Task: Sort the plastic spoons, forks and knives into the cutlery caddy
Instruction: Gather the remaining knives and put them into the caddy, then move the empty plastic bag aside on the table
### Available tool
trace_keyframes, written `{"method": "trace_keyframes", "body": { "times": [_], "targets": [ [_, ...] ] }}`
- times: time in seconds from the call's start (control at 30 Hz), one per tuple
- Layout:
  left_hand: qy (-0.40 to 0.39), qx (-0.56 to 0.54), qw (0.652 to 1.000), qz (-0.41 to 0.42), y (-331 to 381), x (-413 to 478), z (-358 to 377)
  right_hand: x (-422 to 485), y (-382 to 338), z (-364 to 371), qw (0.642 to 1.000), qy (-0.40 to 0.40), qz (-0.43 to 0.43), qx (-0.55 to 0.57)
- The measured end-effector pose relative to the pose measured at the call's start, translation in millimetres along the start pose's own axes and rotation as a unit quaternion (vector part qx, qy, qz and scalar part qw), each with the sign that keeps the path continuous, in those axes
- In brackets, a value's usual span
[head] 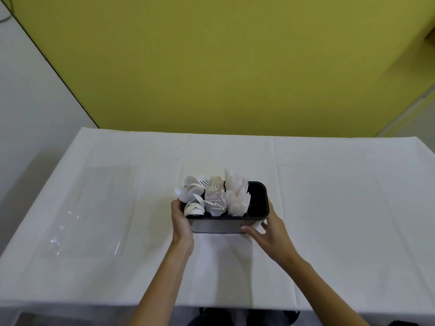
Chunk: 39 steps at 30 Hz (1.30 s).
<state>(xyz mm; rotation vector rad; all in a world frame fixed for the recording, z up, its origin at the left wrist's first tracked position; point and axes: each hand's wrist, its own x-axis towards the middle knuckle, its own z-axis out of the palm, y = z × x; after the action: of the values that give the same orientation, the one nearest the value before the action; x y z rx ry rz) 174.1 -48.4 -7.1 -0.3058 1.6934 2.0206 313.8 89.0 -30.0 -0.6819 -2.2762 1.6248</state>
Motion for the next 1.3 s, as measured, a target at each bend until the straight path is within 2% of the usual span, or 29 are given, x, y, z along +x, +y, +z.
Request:
{"method": "trace_keyframes", "body": {
  "times": [0.37,0.6,0.77,0.97,1.03,1.1,1.17,1.3],
  "targets": [
    [-0.035,-0.006,0.999,0.003,73,109,59,136,-22,-6,0.999,0.042,-0.015,-0.007],
    [-0.043,0.01,0.999,-0.005,75,160,77,191,-9,-4,0.999,0.029,0.002,-0.021],
    [-0.042,0.015,0.999,-0.011,65,165,74,191,2,1,0.999,0.032,0.028,-0.012],
    [-0.08,0.03,0.996,0.011,64,163,64,185,3,-1,0.998,0.012,0.043,-0.039],
    [-0.082,0.027,0.996,0.02,59,155,51,172,4,0,0.995,0.01,0.084,-0.056],
    [-0.066,0.035,0.997,0.025,51,146,30,149,5,3,0.989,0.044,0.139,-0.025],
    [-0.035,0.046,0.998,0.02,43,129,8,119,4,6,0.984,0.081,0.152,0.047],
    [0.021,0.025,0.996,0.084,39,91,-35,71,-1,13,0.983,0.063,0.139,0.1]
  ]
}}
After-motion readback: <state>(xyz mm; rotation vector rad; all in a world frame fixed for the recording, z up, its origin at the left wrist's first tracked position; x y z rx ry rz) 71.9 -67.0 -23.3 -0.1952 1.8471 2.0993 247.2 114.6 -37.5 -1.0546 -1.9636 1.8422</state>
